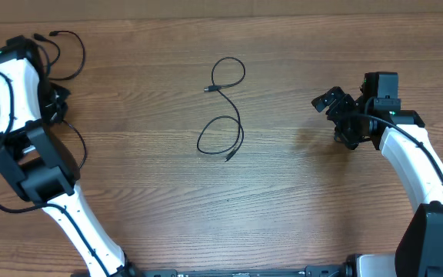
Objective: Untangle cables
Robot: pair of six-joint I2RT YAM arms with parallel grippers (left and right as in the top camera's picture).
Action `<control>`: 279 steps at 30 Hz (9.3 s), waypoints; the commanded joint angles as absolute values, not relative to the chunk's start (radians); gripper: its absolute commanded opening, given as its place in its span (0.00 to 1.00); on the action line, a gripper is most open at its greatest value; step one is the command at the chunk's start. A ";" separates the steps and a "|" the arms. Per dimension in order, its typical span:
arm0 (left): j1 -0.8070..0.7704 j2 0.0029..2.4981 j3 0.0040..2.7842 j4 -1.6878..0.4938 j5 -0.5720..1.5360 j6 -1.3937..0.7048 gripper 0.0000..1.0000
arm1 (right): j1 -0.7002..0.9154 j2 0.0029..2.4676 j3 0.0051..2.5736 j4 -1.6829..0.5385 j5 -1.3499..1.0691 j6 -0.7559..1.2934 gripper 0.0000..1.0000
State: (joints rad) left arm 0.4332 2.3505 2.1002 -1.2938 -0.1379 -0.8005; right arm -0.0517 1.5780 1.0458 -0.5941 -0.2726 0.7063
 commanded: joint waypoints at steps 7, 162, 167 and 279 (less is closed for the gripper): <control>0.562 2.351 2.096 -1.166 0.105 -1.007 0.04 | -0.053 1.579 1.068 -0.589 -0.262 0.703 1.00; 0.713 2.317 2.097 -1.231 0.637 -0.151 0.78 | -0.053 1.579 1.068 -0.589 -0.262 0.703 1.00; 0.665 2.293 2.136 -1.254 0.834 0.015 0.87 | -0.053 1.579 1.068 -0.589 -0.262 0.703 1.00; -0.195 1.748 2.456 -1.460 -0.471 -0.614 0.04 | -0.053 1.579 1.068 -0.589 -0.262 0.703 1.00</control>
State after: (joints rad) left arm -0.1955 1.7466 2.4485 -1.4899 -0.3614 -0.6975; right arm -0.0517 1.5780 1.0458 -0.5941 -0.2726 0.7063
